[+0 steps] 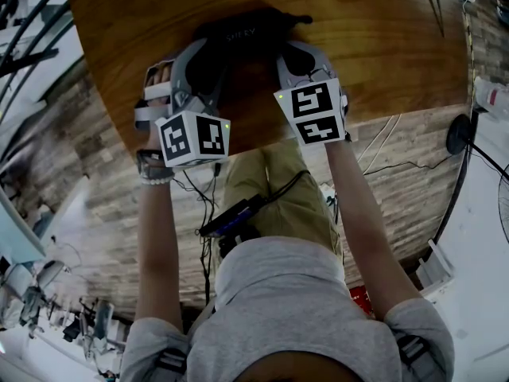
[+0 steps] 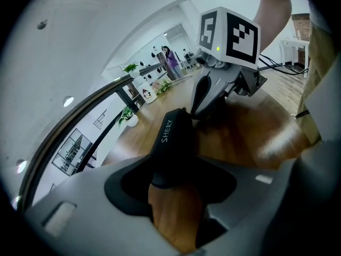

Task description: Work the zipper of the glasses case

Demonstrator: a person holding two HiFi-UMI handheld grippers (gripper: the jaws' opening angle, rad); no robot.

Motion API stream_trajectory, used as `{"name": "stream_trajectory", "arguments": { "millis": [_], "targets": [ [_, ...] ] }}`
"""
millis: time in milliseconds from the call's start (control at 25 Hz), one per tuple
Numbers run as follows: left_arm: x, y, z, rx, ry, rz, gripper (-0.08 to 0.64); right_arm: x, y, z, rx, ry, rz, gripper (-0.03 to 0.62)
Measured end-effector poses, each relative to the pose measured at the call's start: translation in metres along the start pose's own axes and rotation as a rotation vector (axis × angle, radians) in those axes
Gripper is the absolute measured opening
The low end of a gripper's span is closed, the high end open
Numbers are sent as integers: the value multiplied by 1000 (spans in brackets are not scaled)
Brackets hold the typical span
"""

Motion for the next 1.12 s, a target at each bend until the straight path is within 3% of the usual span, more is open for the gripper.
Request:
{"name": "stream_trajectory", "arguments": {
  "millis": [680, 1120],
  "targets": [
    [-1, 0, 3, -26, 18, 8, 218, -4, 22, 6, -70, 16, -18, 4],
    [-2, -1, 1, -47, 25, 8, 218, -13, 50, 19, -130, 44, -95, 5]
  ]
}}
Point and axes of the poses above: the fingertips, and each gripper's own axes: z forward along the fingers, y to its left, x out of its underside, the point moved 3 cm from there along -z, backward along the fingers, and after that the axes turned 15 degrees about -x, right-handed, at the moved point
